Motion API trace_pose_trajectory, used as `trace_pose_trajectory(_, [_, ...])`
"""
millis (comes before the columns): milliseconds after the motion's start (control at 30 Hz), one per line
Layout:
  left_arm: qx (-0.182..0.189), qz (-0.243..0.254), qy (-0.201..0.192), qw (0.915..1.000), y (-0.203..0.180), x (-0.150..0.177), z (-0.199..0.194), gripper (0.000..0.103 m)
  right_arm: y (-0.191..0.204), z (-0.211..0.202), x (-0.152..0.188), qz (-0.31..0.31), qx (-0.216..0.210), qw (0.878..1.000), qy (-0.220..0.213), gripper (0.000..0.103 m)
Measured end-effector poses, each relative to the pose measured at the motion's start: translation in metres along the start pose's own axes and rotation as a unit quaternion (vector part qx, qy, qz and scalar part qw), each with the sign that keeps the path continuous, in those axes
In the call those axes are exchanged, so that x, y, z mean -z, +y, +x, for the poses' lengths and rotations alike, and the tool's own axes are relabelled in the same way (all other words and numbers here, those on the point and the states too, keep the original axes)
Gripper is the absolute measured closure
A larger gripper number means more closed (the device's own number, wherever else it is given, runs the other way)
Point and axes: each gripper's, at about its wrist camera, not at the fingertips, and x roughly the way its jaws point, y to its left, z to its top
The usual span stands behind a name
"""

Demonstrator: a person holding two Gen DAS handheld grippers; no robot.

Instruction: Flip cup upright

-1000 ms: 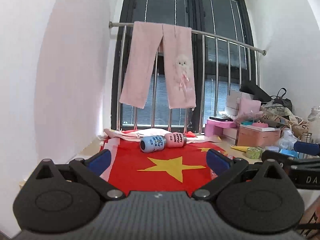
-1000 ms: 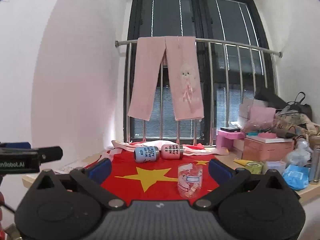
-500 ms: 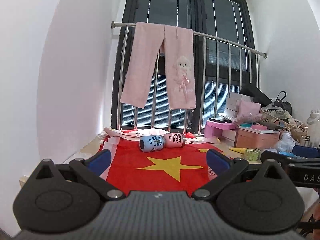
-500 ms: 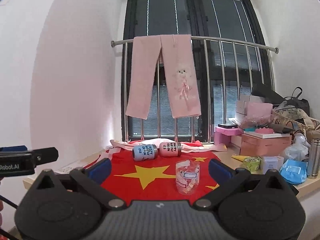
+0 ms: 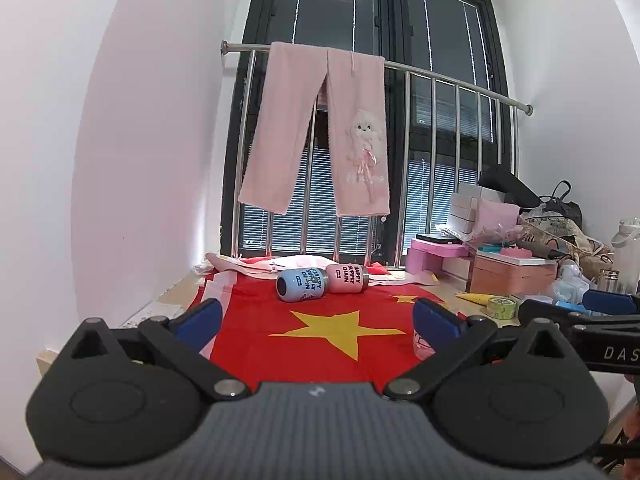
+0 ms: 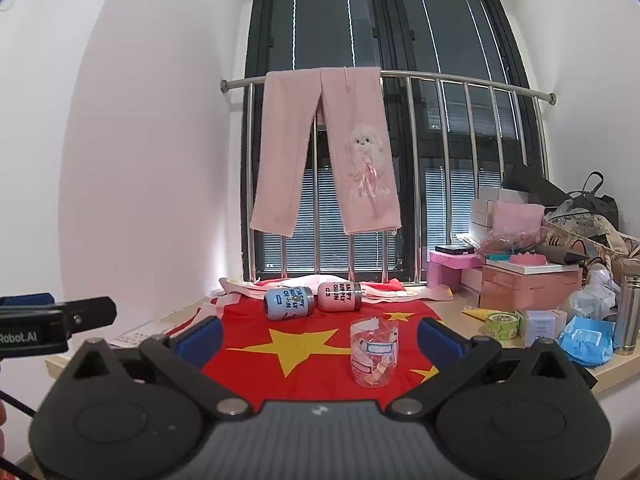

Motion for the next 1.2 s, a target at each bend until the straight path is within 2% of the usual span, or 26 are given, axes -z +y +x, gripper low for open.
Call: trace_pose_trajectory(1200, [0.001, 0.003, -0.003, 1.0000, -0.0002, 0.0013, 0.0003, 0.000, 0.0019, 0.0003, -0.0001, 0.000, 0.001, 1.000, 0.000, 0.000])
